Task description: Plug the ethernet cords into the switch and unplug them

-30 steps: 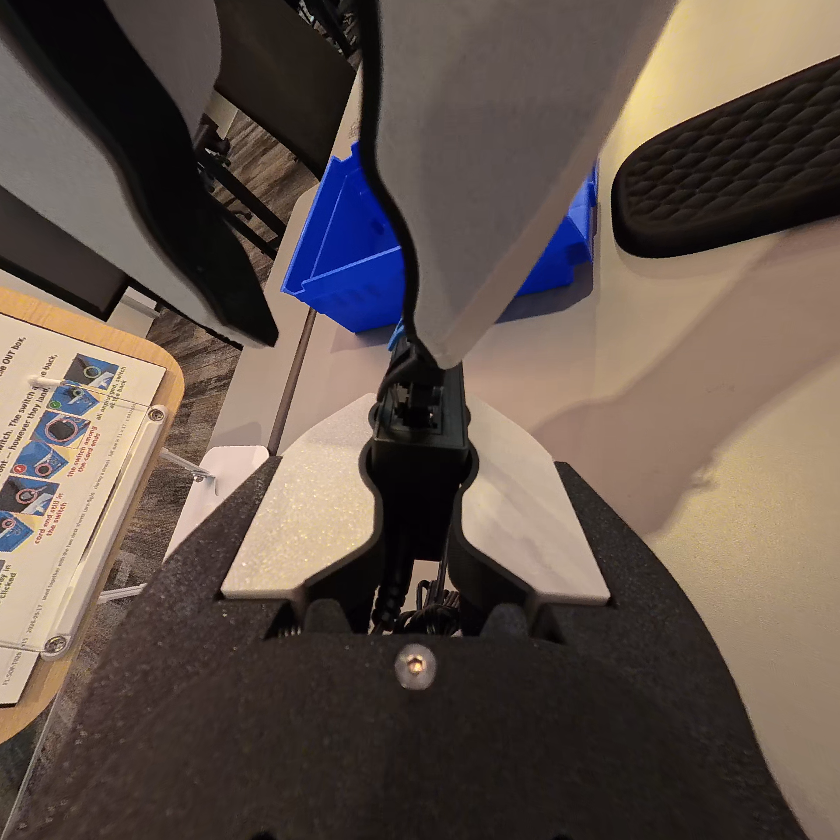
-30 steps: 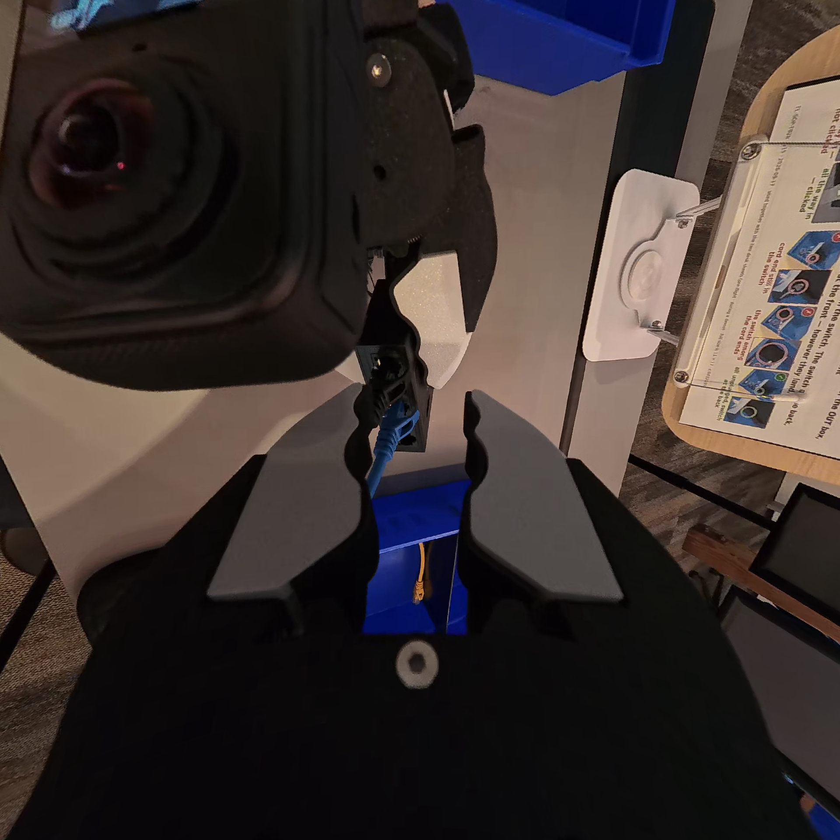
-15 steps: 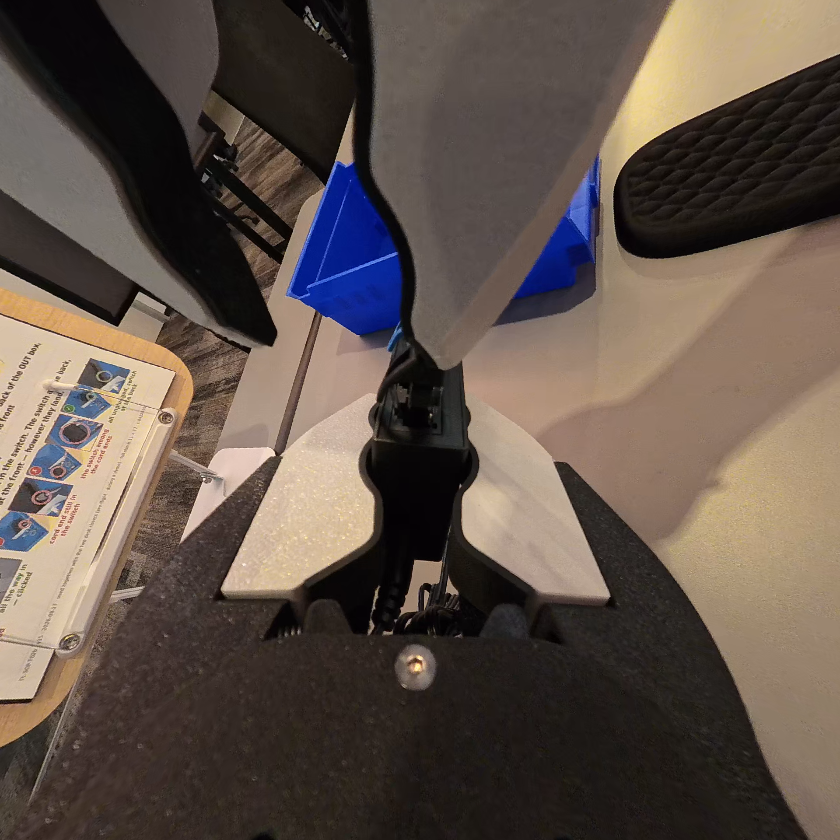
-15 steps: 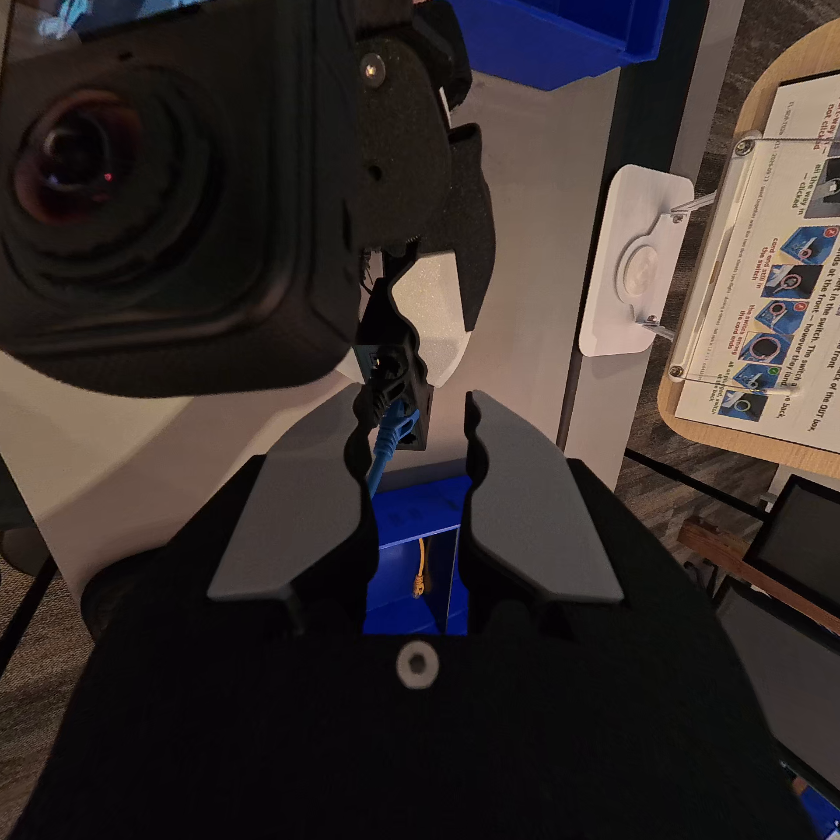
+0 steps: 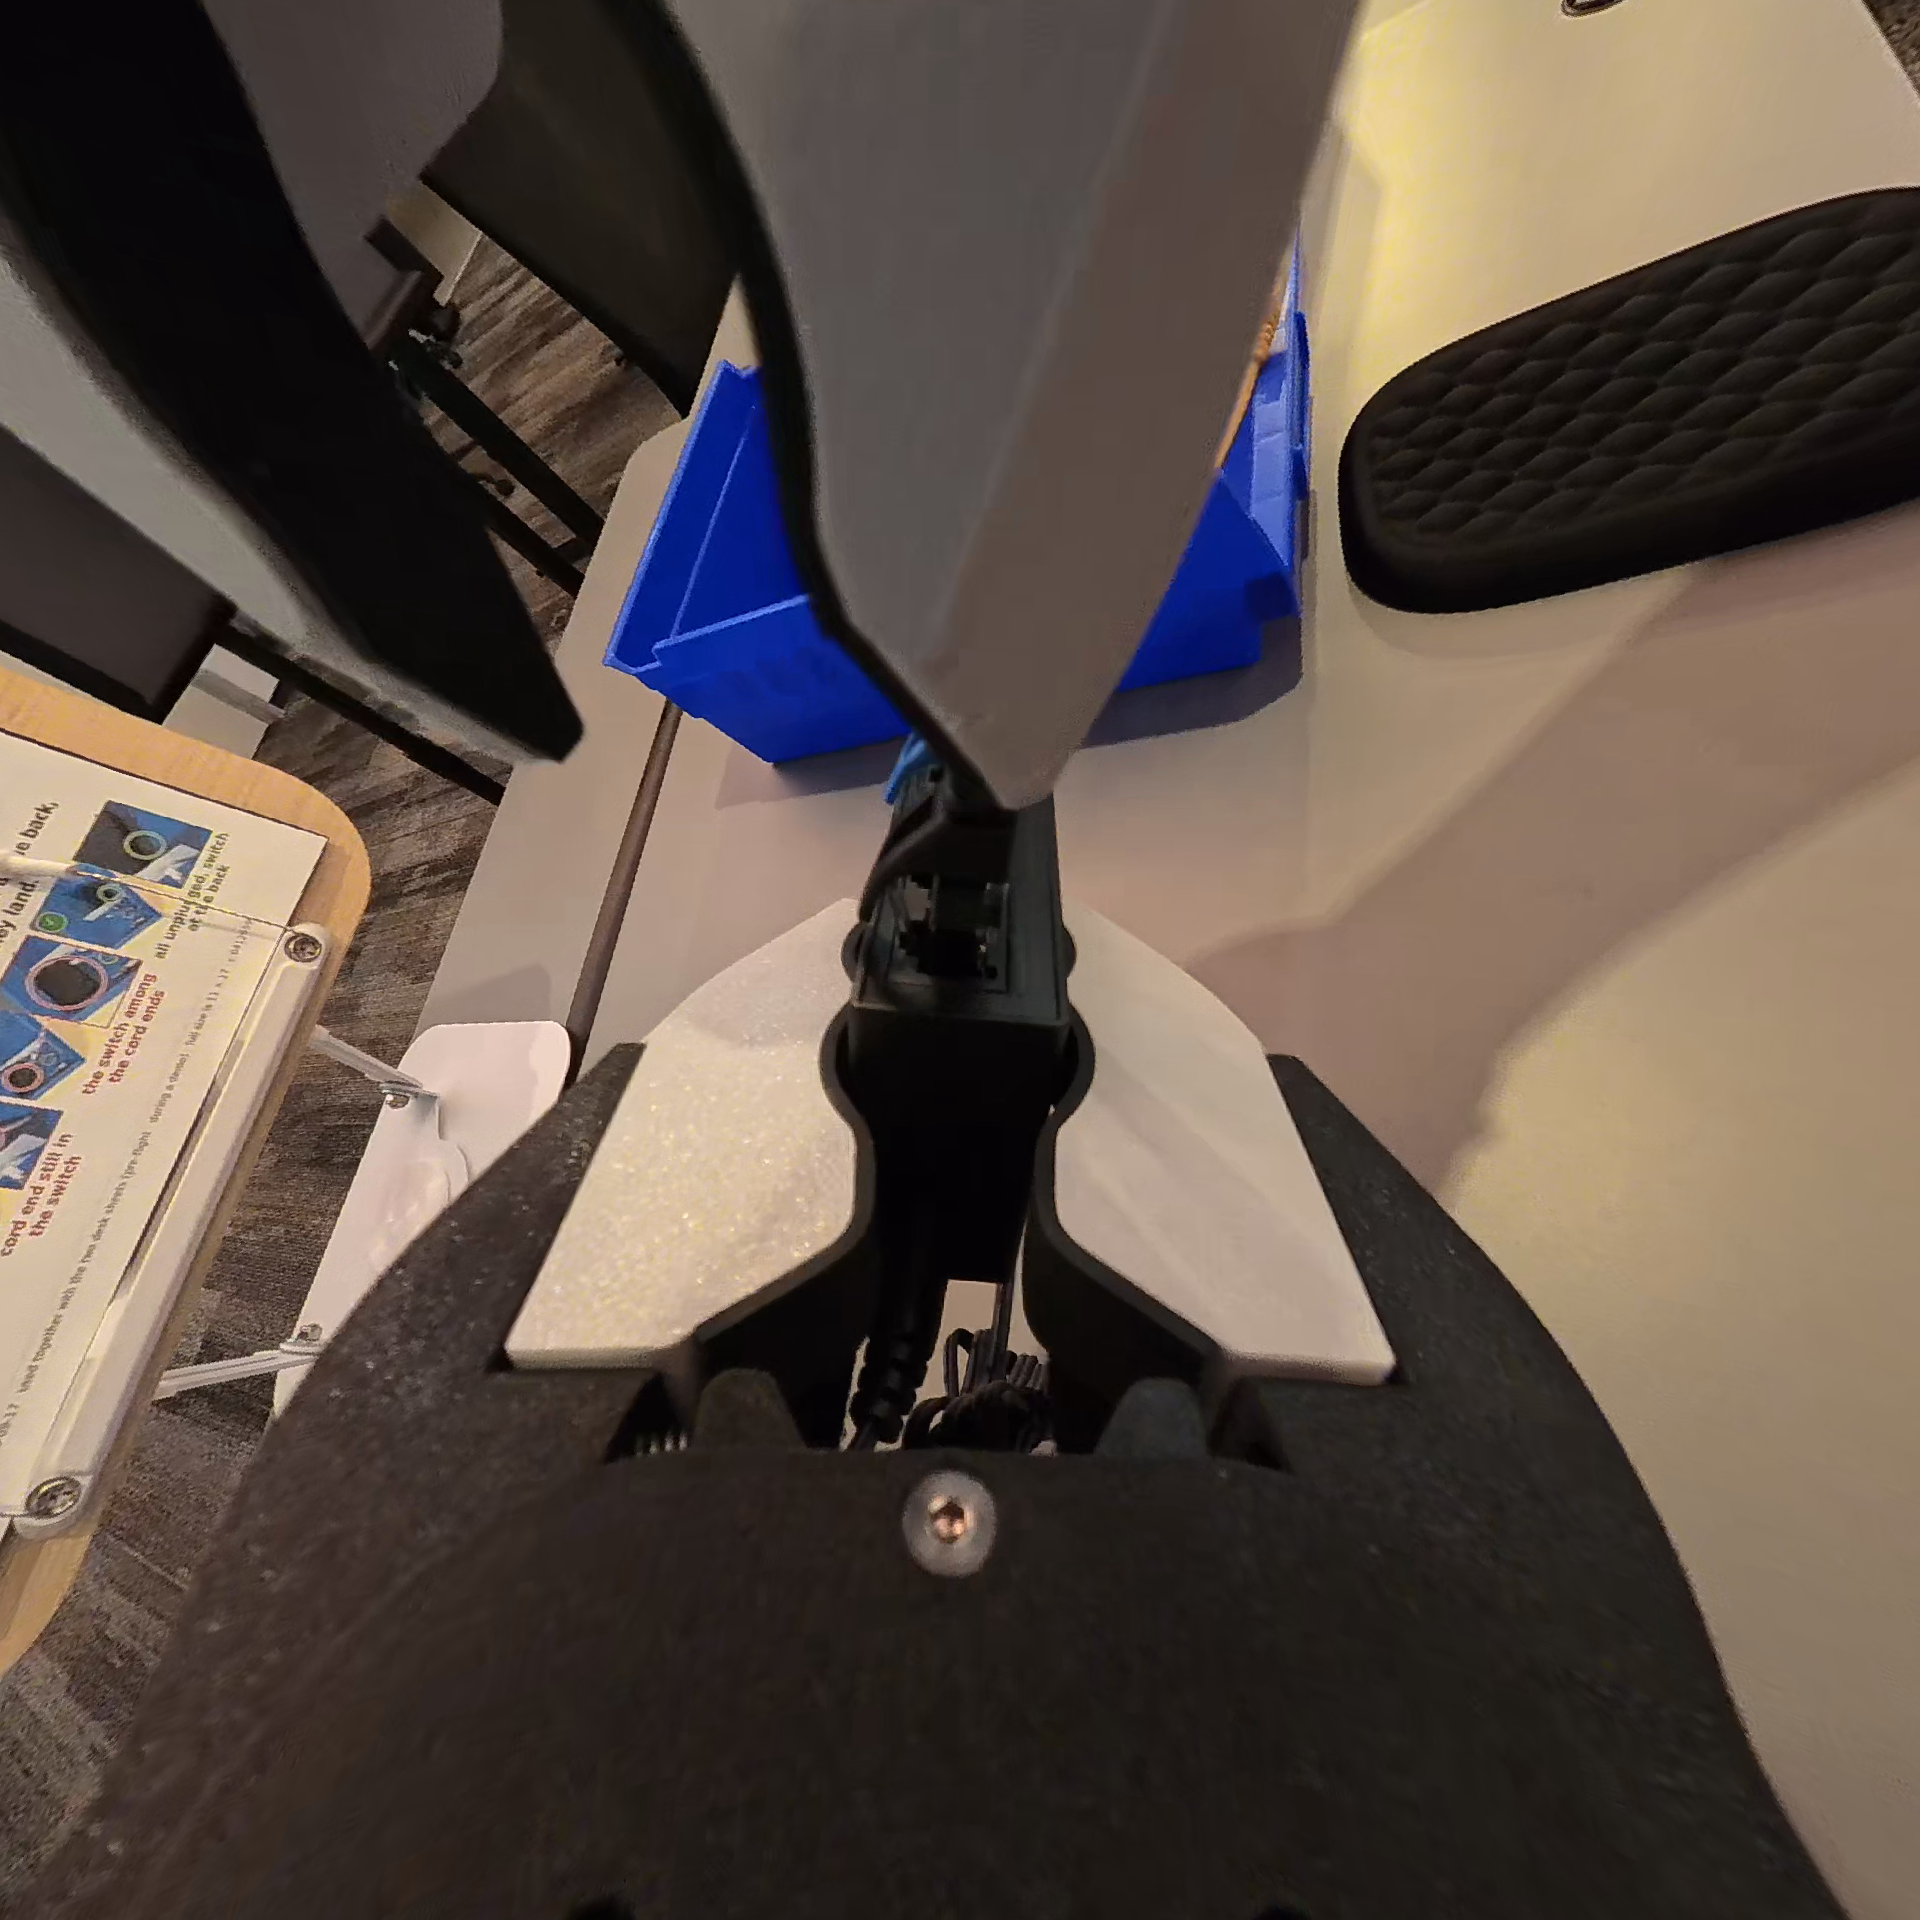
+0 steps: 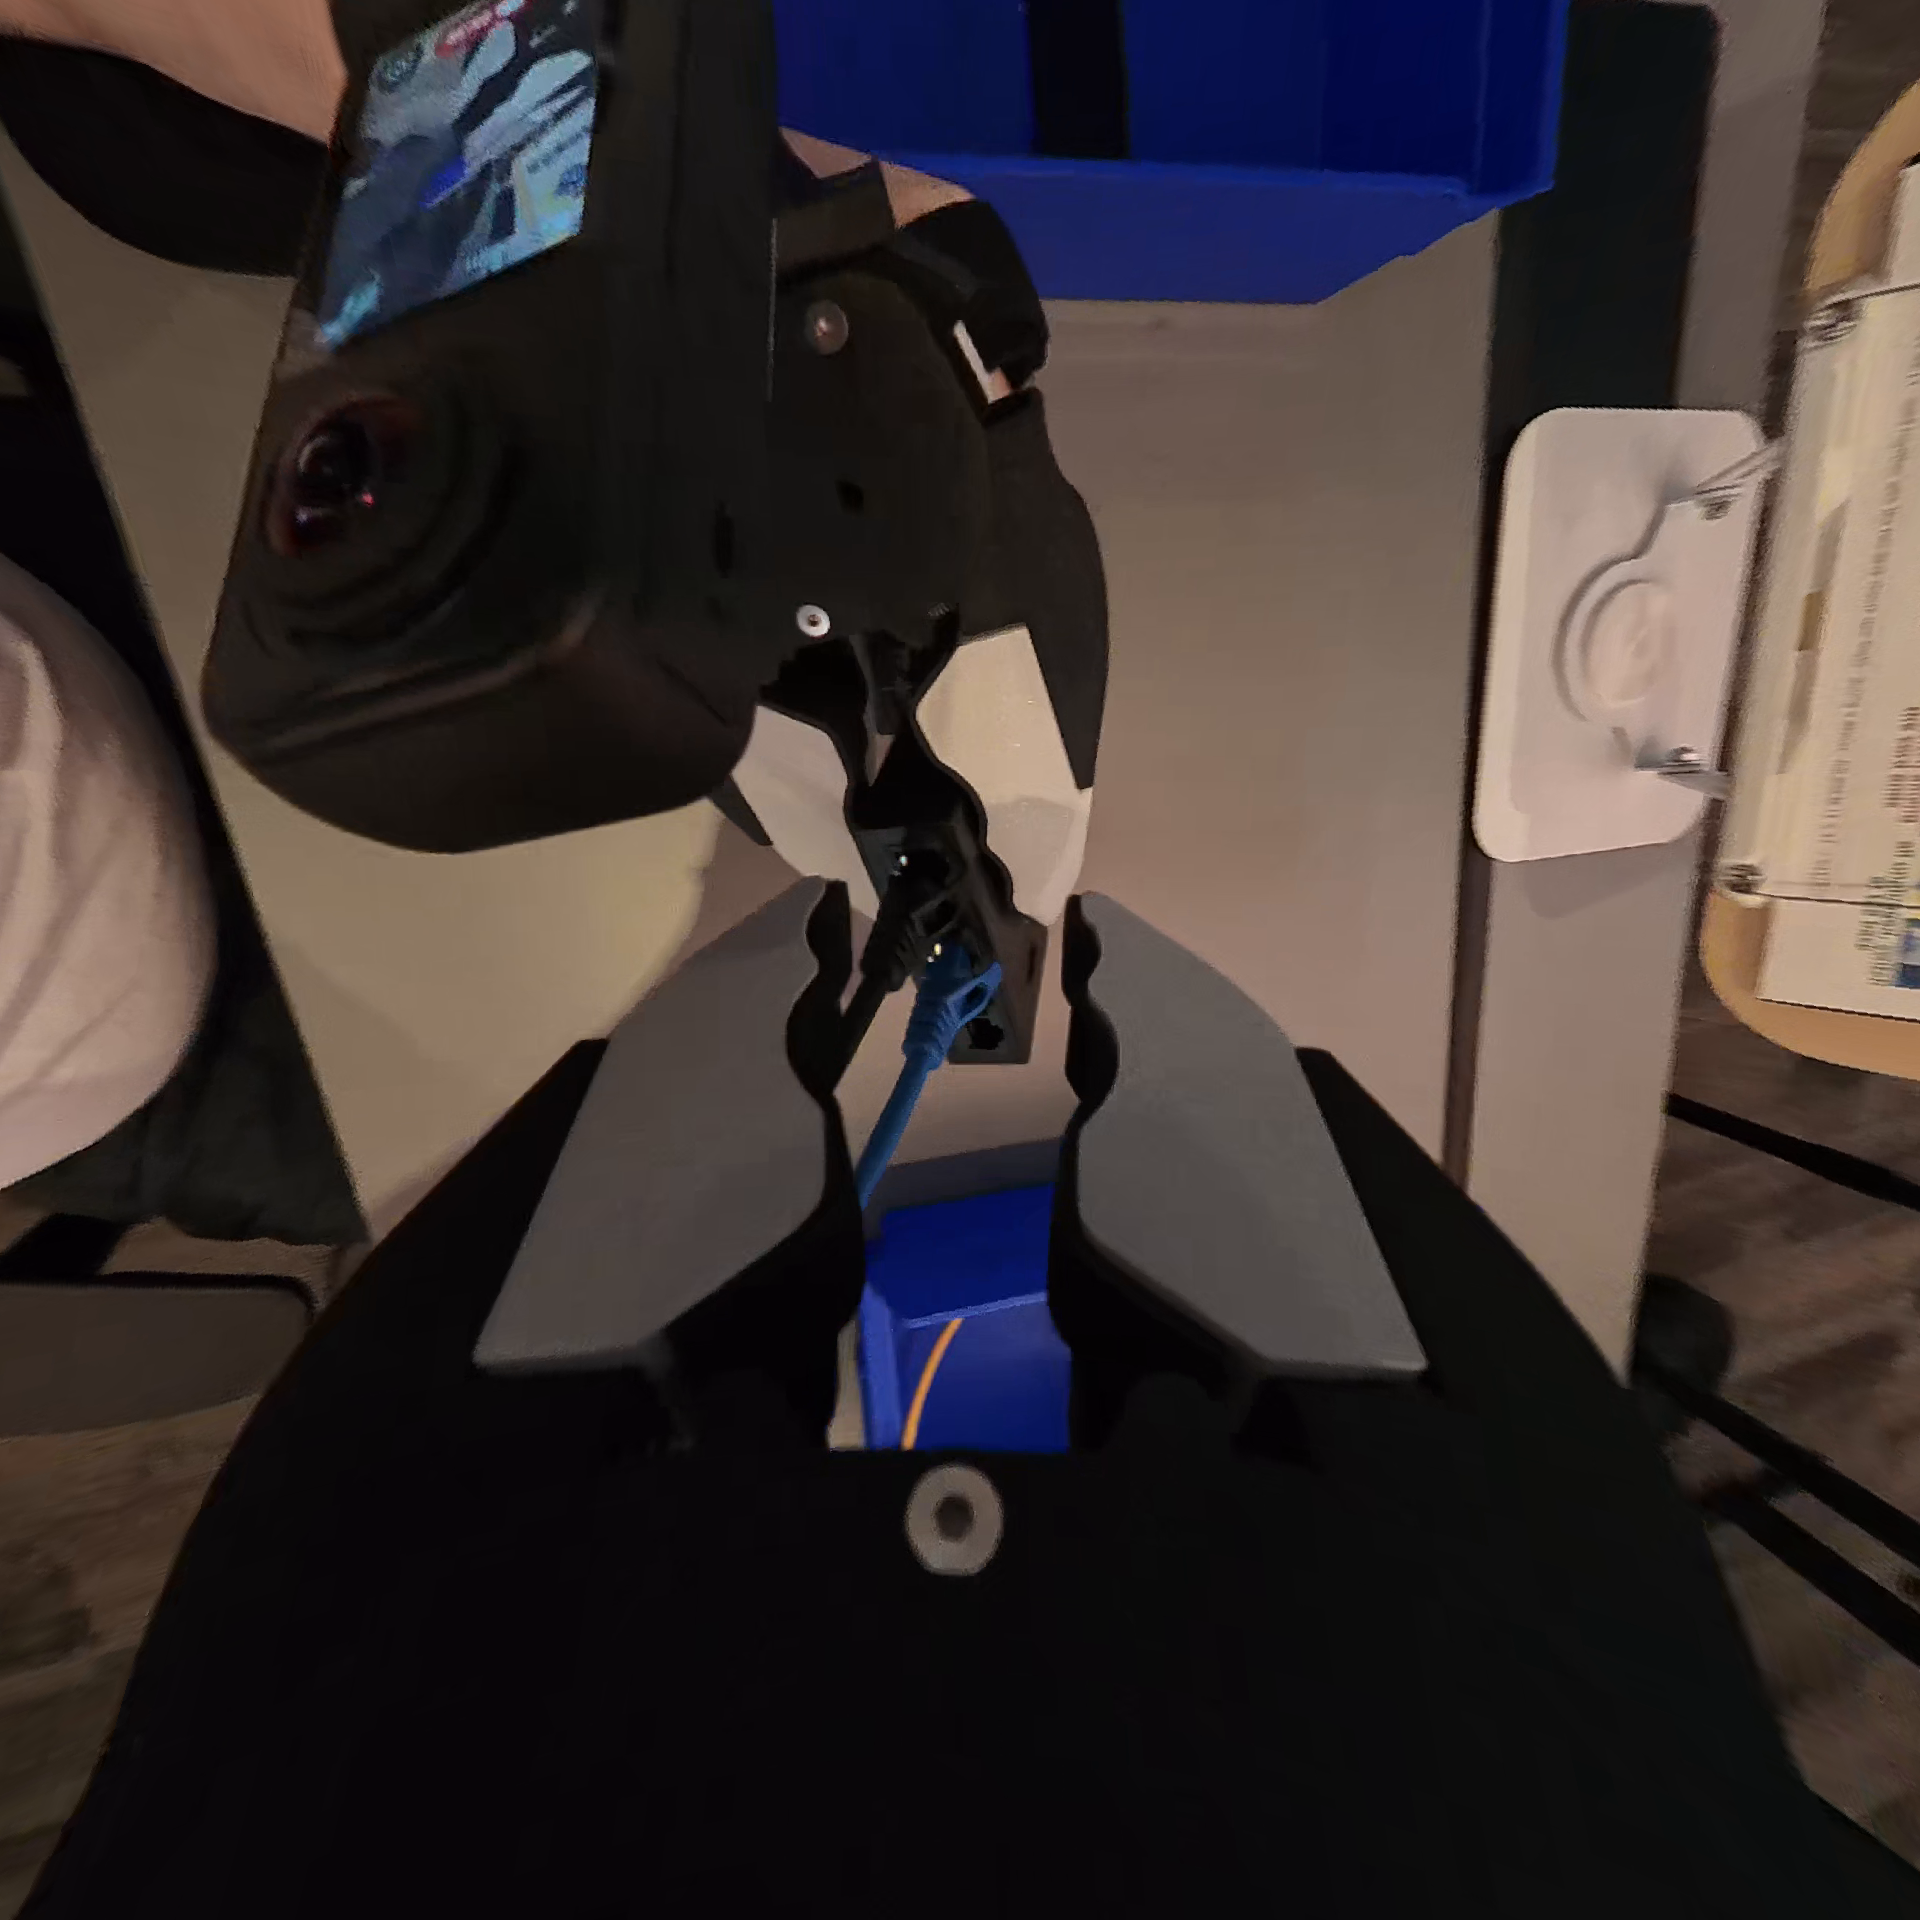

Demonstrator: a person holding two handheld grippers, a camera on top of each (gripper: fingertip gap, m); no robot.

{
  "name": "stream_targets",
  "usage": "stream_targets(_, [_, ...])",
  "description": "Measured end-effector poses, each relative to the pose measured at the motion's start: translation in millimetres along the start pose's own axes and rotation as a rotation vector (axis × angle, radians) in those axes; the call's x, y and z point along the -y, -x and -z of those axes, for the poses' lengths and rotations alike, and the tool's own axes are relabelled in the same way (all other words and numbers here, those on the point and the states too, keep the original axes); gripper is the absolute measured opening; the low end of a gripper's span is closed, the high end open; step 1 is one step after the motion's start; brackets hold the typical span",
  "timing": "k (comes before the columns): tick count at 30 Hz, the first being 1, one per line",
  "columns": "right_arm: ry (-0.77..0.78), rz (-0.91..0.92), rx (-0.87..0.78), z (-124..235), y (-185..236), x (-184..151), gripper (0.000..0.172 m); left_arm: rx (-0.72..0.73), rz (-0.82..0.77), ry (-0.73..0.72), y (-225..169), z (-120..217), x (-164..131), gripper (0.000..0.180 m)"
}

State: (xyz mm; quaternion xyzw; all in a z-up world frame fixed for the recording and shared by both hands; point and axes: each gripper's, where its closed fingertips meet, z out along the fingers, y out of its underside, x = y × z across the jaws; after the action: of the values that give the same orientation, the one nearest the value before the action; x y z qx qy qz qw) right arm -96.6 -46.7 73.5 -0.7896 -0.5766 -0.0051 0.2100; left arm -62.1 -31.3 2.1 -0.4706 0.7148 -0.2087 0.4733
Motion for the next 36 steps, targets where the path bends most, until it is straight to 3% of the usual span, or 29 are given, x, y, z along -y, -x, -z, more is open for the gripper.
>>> stream_targets(8, [0.147,0.03,0.044,-19,3,-16,0.037,-0.014,-0.016,0.058,-4,0,-5,0.028])
stream_targets(26, [0.196,0.055,0.12,-31,15,-20,0.02,-0.053,-0.015,0.083,-10,-1,-8,0.028])
stream_targets(36, [0.217,0.005,0.156,-32,16,-20,0.02,-0.059,-0.018,0.083,-12,-1,-7,0.028])
